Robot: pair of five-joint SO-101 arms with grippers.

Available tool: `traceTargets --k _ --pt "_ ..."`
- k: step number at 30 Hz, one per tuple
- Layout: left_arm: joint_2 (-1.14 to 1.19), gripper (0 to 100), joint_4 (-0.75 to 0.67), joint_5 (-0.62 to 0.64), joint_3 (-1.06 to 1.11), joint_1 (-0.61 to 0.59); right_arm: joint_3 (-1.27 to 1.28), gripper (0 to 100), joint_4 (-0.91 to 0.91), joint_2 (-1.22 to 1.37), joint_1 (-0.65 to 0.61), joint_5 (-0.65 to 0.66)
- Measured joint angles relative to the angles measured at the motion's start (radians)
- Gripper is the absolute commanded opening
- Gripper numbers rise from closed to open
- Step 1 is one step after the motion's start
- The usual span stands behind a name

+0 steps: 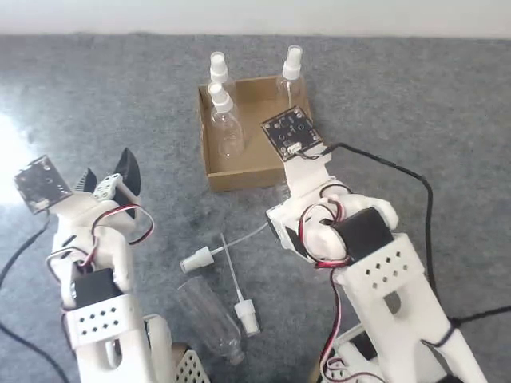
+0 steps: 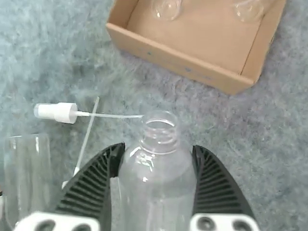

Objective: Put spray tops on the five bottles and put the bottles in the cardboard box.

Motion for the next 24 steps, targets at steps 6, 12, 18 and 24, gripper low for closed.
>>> traceTargets --k 6,12,18,24 --pt "0.0 25 0.0 0.0 0.0 0.023 0.184 7.6 -0.127 -0.204 0.094 0.0" --pt "0.0 25 0.011 -0.014 0.0 0.037 0.388 7.6 -0.267 -0.414 0.1 0.0" --pt "0.0 25 0.054 -0.078 0.0 0.089 0.506 7.6 -0.348 -0.568 0.1 -0.066" --pt "0.0 25 0.221 -0.127 -0.091 0.153 0.62 7.6 -0.473 -0.643 0.18 -0.118"
